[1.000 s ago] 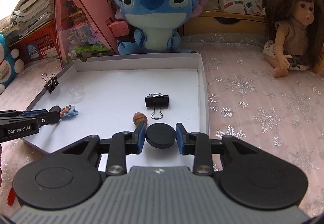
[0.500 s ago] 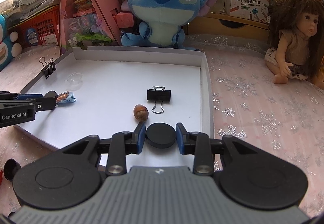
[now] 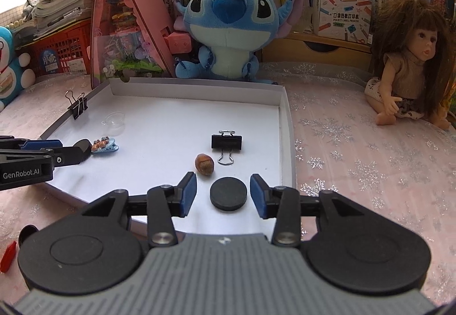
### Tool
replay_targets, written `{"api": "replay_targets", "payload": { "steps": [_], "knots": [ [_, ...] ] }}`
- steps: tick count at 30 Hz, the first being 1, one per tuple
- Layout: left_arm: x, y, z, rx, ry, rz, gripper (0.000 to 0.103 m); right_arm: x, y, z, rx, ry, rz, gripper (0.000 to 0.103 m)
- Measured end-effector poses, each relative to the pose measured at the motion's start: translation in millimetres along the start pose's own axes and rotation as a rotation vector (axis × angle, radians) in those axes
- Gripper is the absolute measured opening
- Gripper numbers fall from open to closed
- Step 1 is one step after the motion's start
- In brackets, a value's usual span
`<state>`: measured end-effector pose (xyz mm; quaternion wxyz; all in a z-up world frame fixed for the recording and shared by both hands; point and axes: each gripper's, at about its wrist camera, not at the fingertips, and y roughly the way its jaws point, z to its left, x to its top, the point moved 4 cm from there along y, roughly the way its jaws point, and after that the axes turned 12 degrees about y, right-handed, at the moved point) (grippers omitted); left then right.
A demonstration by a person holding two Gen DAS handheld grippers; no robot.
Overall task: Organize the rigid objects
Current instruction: 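Open both tools to drop the black lids into the tray and withdraw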
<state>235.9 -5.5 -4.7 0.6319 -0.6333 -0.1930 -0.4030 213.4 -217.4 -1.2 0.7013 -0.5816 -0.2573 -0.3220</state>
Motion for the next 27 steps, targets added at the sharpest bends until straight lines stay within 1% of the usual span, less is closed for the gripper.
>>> {"api": "replay_targets", "payload": {
  "steps": [1, 4, 9, 12, 15, 21, 27],
  "knots": [
    [-0.6, -4.3, -0.3, -0.001, -0.001, -0.004, 0.035, -0.1, -3.6, 0.9, 0.002, -0.005, -0.007, 0.062],
    [-3.9, -17.6, -2.5, -0.008, 0.000, -0.012, 0.036, -2.0, -13.8, 3.4, 0.005, -0.019, -0.025, 0.063],
    [-12.8, -41.7, -6.6, -0.021, 0.008, -0.036, 0.042, -9.4, -33.8, 9.9, 0.015, -0.045, -0.056, 0.065],
    [-20.8, -55.2, -9.3, -0.036, 0.011, -0.043, 0.045, -17.3, -48.2, 14.0, 0.023, -0.064, -0.095, 0.065],
    [-30.9, -68.8, -11.3, -0.041, 0.021, -0.060, 0.050, -28.0, -60.0, 17.5, 0.022, -0.094, -0.123, 0.065],
    [-53.9, -92.1, -13.8, -0.037, 0.034, -0.080, 0.055, -48.6, -78.5, 21.0, 0.061, -0.093, -0.126, 0.065],
    [-79.9, -116.7, -22.6, -0.086, 0.037, -0.101, 0.060, -72.9, -95.1, 24.9, 0.117, -0.064, -0.115, 0.067]
  ]
}}
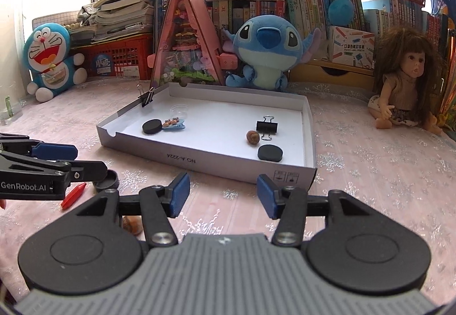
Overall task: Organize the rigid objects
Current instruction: 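Open both tools to drop the black lids into the tray and withdraw, then move the left tool to a black cap while the right tool approaches the blue hair clip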
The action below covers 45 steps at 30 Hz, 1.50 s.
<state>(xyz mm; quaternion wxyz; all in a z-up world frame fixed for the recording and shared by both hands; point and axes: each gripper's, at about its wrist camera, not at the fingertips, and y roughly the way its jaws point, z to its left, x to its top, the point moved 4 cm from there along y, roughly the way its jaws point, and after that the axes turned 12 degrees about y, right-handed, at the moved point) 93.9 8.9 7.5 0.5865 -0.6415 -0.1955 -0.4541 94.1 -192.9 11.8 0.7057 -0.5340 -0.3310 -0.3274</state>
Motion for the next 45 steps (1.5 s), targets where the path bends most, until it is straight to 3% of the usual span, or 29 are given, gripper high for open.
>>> {"api": "replay_targets", "payload": {
  "steps": [9, 15, 22, 26, 34, 45],
  "knots": [
    [-34.0, -24.3, -30.8, -0.120, 0.042, -0.024, 0.071, -35.4, -20.9, 2.5, 0.058, 0.014, -0.002, 0.070],
    [-43.8, -18.1, -47.3, -0.091, 0.111, -0.022, 0.069, -44.9, -21.8, -2.0, 0.034, 0.019, 0.016, 0.070],
    [-45.4, -7.5, -49.9, -0.068, 0.101, -0.008, 0.055, -47.6, -21.8, -3.1, 0.034, 0.032, 0.021, 0.070],
    [-44.2, -6.0, -50.2, -0.046, 0.099, -0.010, 0.032, -48.9, -21.7, 1.2, 0.045, 0.033, 0.022, 0.070],
    [-44.3, -7.8, -41.9, 0.001, 0.071, -0.009, 0.030, -50.2, -20.6, 10.3, 0.063, 0.038, 0.017, 0.070],
    [-48.9, -6.0, -34.2, 0.036, 0.042, -0.014, 0.030, -54.3, -17.6, 22.3, 0.014, 0.108, 0.035, 0.070]
  ]
}}
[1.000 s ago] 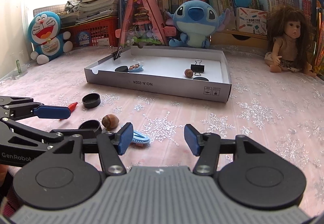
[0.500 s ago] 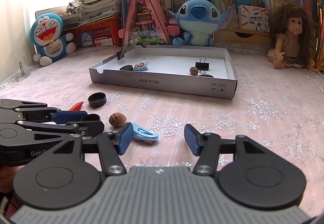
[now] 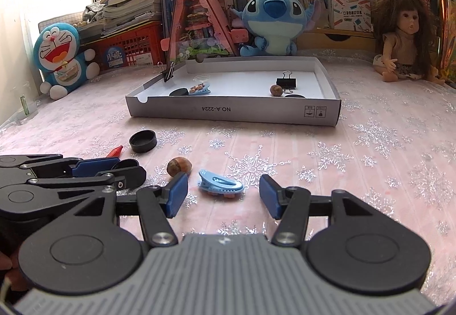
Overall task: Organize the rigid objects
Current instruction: 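Move the left tool to a black cap while the right tool approaches the blue hair clip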
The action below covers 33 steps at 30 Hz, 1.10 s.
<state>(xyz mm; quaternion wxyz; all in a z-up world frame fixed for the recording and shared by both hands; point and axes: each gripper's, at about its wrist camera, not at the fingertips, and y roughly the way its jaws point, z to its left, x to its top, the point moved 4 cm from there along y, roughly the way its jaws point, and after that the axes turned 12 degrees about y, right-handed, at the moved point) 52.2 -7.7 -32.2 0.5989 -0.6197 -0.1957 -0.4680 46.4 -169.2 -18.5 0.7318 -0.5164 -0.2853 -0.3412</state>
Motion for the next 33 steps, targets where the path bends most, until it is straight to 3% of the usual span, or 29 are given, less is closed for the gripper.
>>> {"api": "replay_targets", "payload": {
  "steps": [4, 11, 17, 33],
  "knots": [
    [-1.1, 0.5, -1.5, 0.004, 0.000, -0.005, 0.030, -2.2, 1.7, 2.9, -0.028, 0.015, -0.016, 0.068],
    [-1.7, 0.7, -2.5, 0.006, 0.003, -0.007, 0.031, -4.8, 5.5, 7.4, -0.057, 0.039, -0.044, 0.051],
    [-2.1, 0.5, -3.2, 0.007, 0.002, -0.007, 0.031, -6.2, 5.8, 7.3, -0.071, 0.032, -0.057, 0.042],
    [0.1, 0.3, -3.7, 0.024, 0.002, -0.004, 0.030, -5.4, 1.6, 7.4, -0.073, 0.006, -0.074, 0.042]
  ]
}}
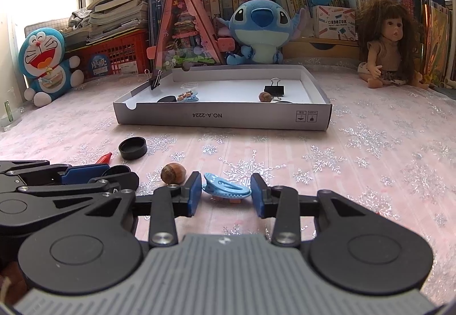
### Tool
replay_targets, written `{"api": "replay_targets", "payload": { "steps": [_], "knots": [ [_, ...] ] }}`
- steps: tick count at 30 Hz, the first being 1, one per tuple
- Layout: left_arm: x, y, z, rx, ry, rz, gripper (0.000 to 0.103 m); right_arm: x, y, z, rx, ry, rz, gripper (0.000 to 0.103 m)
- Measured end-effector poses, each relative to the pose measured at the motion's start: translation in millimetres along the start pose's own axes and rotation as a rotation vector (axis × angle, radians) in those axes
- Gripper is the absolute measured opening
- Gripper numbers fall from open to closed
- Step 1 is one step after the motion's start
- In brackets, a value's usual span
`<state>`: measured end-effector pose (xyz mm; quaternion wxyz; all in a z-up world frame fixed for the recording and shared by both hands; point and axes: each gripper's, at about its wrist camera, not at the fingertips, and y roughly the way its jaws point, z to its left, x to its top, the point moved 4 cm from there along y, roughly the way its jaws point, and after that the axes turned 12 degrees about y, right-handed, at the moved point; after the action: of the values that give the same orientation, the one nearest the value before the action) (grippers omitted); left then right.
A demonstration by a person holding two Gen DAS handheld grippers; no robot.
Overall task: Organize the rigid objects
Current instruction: 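Move the left tool to a black cap while the right tool approaches the blue hair clip, then close the left tool on the black cap while the right tool grasps the blue hair clip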
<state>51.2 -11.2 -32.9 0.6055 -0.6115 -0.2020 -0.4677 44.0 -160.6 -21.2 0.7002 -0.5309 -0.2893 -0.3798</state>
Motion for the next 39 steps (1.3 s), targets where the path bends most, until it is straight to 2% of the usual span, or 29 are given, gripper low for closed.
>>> {"api": "replay_targets", "payload": {
  "steps": [20, 32, 39],
  "knots": [
    [9.8, 0.7, -0.2, 0.003, -0.008, 0.026, 0.030, 16.4, -4.7, -9.4, -0.020, -0.023, -0.033, 0.042],
    [48.3, -0.2, 24.7, 0.009, -0.062, 0.003, 0.030, 56.5, 0.7, -28.6, -0.039, -0.008, -0.053, 0.042],
    [75.7, 13.4, 41.9, 0.011, -0.086, 0.001, 0.030, 81.0, 14.0, -33.7, -0.028, -0.003, -0.031, 0.042]
  ]
}}
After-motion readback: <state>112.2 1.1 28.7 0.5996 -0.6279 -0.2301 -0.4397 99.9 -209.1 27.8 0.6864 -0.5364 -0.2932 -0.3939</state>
